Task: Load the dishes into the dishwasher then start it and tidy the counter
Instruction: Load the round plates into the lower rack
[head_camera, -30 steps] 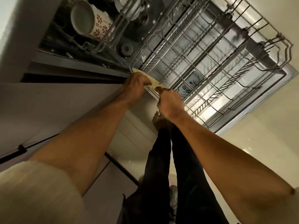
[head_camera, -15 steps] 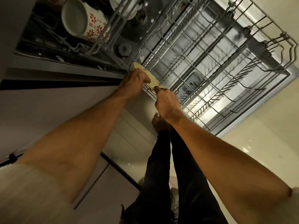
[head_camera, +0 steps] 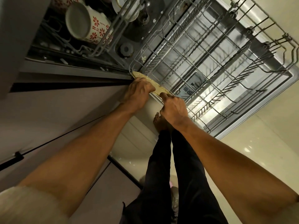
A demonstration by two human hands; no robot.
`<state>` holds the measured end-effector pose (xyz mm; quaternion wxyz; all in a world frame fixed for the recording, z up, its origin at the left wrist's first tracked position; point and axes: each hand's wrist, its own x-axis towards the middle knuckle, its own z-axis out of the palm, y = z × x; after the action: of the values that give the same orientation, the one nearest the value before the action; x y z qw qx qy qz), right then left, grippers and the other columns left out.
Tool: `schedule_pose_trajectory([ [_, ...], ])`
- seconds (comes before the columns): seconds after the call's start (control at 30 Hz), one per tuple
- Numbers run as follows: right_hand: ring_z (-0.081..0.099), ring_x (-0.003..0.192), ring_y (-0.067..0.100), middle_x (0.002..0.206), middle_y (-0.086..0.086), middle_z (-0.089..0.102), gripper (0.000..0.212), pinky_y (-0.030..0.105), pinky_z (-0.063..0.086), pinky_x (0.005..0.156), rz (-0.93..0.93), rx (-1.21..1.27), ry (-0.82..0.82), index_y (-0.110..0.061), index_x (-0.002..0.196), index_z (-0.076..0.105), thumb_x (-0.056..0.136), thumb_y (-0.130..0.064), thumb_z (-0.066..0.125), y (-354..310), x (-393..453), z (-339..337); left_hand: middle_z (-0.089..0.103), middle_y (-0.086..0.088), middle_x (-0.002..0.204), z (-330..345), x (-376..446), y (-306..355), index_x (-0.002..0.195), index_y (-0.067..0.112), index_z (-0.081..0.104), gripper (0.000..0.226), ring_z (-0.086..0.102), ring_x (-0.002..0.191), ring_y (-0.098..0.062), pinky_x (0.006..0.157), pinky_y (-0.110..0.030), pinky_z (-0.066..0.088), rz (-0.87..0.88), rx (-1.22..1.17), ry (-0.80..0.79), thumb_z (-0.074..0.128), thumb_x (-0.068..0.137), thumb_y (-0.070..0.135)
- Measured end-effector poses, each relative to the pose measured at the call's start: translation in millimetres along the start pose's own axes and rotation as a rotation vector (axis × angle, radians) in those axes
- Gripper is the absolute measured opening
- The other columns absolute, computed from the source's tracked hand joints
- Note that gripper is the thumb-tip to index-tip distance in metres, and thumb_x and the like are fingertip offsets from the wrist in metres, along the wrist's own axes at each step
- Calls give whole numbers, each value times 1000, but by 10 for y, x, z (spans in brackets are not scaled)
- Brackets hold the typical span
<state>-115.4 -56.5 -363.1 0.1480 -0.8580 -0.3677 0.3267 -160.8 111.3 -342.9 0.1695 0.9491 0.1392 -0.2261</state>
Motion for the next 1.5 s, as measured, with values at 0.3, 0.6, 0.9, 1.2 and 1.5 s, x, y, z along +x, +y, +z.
schedule_pose_trajectory([
  [0.3, 58, 59, 20, 79, 5, 60, 41, 37, 55, 57, 28, 60, -13, -4, 134, 53, 95, 7, 51, -3, 123, 32, 67, -15, 120, -58, 219, -33, 116, 10, 73, 42, 56, 117, -31, 97, -40, 47, -29, -42, -33, 53, 86, -12],
  [0.6, 64, 86, 29, 109, 15, 64, 55, 36, 56, 73, 88, 76, -82, -3, 141, 43, 89, 10, 51, 36, 193, 147, 33, -18, 157, 4, 309, -192, 138, 9, 55, 51, 23, 149, -31, 123, -40, 17, -130, 110, 7, 53, 90, -7],
  [0.9, 64, 107, 32, 128, 16, 60, 67, 37, 56, 85, 45, 20, -128, -3, 150, 32, 88, 4, 56, -2, 161, 138, 15, -15, 165, 112, 56, -138, 154, 5, 26, 74, 9, 153, -26, 125, -33, 10, -251, 90, -55, 57, 88, -1],
  [1.2, 58, 123, 34, 143, 16, 52, 71, 39, 55, 95, 28, 16, -198, -7, 155, 28, 91, 1, 56, -70, 93, 9, 10, -15, 165, 143, -97, -22, 155, 5, 23, 70, 6, 153, -27, 124, -35, 10, -280, 15, -51, 50, 91, -4],
  [1.5, 51, 131, 31, 149, 13, 46, 76, 39, 49, 105, 4, -34, -218, -9, 157, 23, 91, -3, 60, -157, -39, -132, 10, -16, 165, 72, -266, 207, 156, 4, 19, 66, 6, 153, -27, 124, -35, 12, -336, -14, -87, 47, 96, 0],
])
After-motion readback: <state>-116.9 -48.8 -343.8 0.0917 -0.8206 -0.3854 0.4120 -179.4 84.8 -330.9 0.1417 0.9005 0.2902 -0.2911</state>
